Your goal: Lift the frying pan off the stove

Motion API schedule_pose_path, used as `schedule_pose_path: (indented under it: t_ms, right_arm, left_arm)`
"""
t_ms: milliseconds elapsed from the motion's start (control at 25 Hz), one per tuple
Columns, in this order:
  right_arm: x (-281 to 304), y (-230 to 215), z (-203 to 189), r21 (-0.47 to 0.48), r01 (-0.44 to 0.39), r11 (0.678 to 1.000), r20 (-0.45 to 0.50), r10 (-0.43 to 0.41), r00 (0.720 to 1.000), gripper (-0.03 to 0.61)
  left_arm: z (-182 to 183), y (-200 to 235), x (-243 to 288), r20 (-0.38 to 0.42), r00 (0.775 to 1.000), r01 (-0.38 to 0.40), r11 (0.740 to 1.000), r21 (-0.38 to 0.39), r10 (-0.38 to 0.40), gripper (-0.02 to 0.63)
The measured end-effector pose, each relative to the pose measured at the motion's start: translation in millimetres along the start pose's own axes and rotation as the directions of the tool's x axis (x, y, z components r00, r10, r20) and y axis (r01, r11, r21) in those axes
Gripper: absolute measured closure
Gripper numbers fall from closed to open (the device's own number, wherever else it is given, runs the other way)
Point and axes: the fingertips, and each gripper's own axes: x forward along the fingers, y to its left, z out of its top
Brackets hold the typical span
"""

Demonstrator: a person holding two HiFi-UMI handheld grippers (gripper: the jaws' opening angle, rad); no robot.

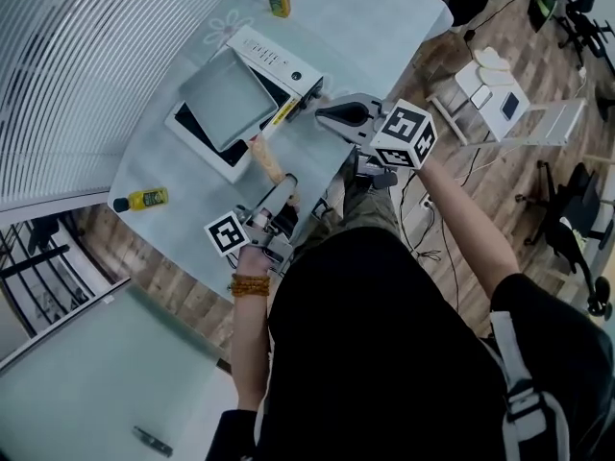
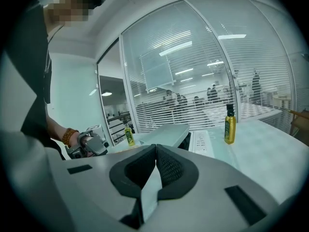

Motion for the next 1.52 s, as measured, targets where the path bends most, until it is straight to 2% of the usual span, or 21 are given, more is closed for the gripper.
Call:
schedule_pose_path:
  t_ms: [360, 480, 600, 760, 880, 1080, 1280, 1440, 1480, 1520]
  right_arm:
    - [-8.0, -2.1, -4.1, 0.009, 0.018, 1.0, 0.008, -0.018, 1.0, 0.584]
    - [-10.6, -6.1, -3.9, 0.015, 0.027, 1.0, 0.01, -0.028, 1.0, 0.584]
    - [-11.8, -8.7, -4.9, 0.021, 0.031, 0.999, 0.009, -0.031, 0.999, 0.584]
    - [-10.2, -10.4, -5.4, 0.024, 0.027, 0.999, 0.007, -0.028, 1.0, 0.584]
    - [-5.3, -9.8, -5.1, 0.026, 0.014, 1.0, 0.006, -0.014, 1.0, 0.584]
    - [3.3, -3.6, -3.0, 0.044, -0.044, 0.998, 0.01, 0.043, 0.999, 0.583]
    - [19.7, 2.4, -9.8, 0.102, -0.121, 0.987, -0.018, 0.124, 0.992, 0.583]
    - [33.1, 8.4, -14.7, 0.202, -0.202, 0.958, -0.021, 0.21, 0.977, 0.581]
    - [36.6, 9.9, -15.8, 0.228, -0.218, 0.949, -0.021, 0.229, 0.973, 0.574]
    - [40.3, 11.8, -17.3, 0.254, -0.235, 0.938, -0.024, 0.249, 0.968, 0.538]
  left_arm:
    - [5.3, 1.9, 25.2, -0.057, 0.998, 0.016, 1.0, -0.008, -0.016, 0.43]
    - [-0.3, 3.8, 29.6, -0.128, 0.991, -0.017, 0.997, 0.076, 0.027, 0.442]
    - [-9.8, 10.2, 28.9, -0.212, 0.973, -0.049, 0.983, 0.177, 0.086, 0.442]
    - [-9.9, 16.1, 26.4, -0.224, 0.967, -0.072, 0.975, 0.21, 0.119, 0.451]
    - [-9.8, 14.7, 28.0, -0.21, 0.972, -0.063, 0.977, 0.206, 0.107, 0.482]
    - [-8.8, 13.8, 29.8, -0.19, 0.978, -0.05, 0.983, 0.179, 0.085, 0.505]
    - [-7.7, 13.4, 29.1, -0.199, 0.977, -0.046, 0.985, 0.165, 0.079, 0.509]
    - [-6.9, 14.7, 28.5, -0.192, 0.979, -0.039, 0.986, 0.159, 0.07, 0.514]
    - [-6.8, 15.4, 28.2, -0.192, 0.979, -0.038, 0.986, 0.161, 0.069, 0.514]
    - [-6.9, 16.8, 27.4, -0.193, 0.978, -0.045, 0.986, 0.163, 0.076, 0.514]
